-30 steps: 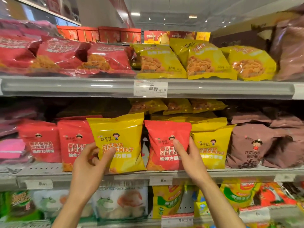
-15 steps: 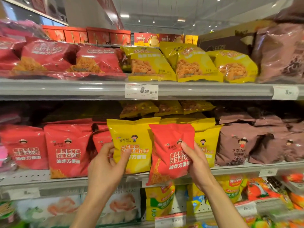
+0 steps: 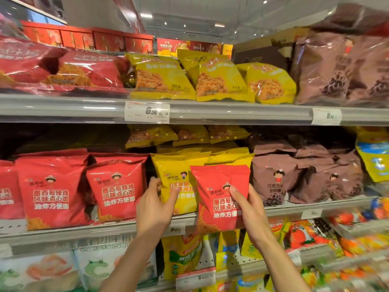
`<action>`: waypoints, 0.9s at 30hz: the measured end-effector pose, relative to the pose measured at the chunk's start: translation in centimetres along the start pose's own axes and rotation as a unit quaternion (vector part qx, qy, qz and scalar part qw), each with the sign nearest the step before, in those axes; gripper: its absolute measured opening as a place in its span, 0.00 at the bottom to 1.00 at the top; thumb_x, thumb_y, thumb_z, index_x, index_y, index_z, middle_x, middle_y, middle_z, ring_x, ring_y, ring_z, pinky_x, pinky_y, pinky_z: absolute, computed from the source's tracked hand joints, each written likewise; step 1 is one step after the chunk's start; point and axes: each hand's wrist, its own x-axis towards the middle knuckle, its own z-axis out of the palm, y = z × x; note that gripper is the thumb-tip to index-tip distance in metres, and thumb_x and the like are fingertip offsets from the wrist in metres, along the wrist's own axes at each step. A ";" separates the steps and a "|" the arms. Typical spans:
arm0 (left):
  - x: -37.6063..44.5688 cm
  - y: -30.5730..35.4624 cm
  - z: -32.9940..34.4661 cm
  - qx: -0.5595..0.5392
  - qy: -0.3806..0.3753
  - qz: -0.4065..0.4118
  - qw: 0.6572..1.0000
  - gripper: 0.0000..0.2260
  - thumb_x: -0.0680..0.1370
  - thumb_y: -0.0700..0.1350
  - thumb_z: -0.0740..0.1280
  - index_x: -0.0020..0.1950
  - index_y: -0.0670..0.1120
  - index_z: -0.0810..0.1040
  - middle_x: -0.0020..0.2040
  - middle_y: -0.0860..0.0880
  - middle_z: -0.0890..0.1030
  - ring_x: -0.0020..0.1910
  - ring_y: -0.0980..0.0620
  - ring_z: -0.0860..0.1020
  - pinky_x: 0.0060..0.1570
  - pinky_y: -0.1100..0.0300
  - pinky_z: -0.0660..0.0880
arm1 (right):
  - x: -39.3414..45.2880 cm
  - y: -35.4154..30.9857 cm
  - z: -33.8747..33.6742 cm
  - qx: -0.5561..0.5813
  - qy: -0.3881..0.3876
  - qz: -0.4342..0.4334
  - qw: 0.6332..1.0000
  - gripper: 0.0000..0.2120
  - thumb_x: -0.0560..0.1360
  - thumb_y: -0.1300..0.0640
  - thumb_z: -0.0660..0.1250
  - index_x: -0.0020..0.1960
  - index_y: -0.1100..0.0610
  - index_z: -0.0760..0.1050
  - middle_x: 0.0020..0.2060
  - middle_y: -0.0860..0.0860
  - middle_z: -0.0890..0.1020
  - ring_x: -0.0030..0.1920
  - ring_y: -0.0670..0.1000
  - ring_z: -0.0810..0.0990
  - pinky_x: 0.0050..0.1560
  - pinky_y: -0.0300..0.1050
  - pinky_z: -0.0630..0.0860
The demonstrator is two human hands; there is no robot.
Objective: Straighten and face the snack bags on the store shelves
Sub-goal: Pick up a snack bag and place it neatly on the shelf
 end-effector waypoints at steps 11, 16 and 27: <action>0.0 0.3 -0.5 -0.080 -0.082 -0.038 0.993 0.18 0.77 0.62 0.71 0.61 0.56 0.72 0.49 0.55 0.84 0.35 0.54 0.85 0.42 0.48 0.81 | -0.3 1.7 0.2 0.017 0.027 0.027 0.999 0.22 0.74 0.43 0.71 0.66 0.47 0.78 0.55 0.48 0.87 0.54 0.51 0.87 0.45 0.43 0.83; -1.0 -0.4 -1.5 -0.085 -0.086 -0.027 0.992 0.20 0.79 0.56 0.70 0.69 0.53 0.72 0.44 0.52 0.85 0.33 0.58 0.82 0.40 0.59 0.80 | -1.2 2.6 0.6 0.038 0.033 0.038 0.998 0.23 0.71 0.42 0.73 0.63 0.46 0.78 0.53 0.49 0.88 0.51 0.52 0.88 0.43 0.47 0.84; -4.5 -2.9 -7.9 -0.159 -0.032 -0.034 0.986 0.09 0.80 0.46 0.71 0.59 0.55 0.79 0.48 0.52 0.84 0.40 0.59 0.80 0.41 0.69 0.76 | -3.7 4.1 4.0 0.088 -0.009 0.082 0.993 0.13 0.71 0.46 0.73 0.56 0.38 0.81 0.52 0.51 0.88 0.50 0.55 0.88 0.39 0.52 0.84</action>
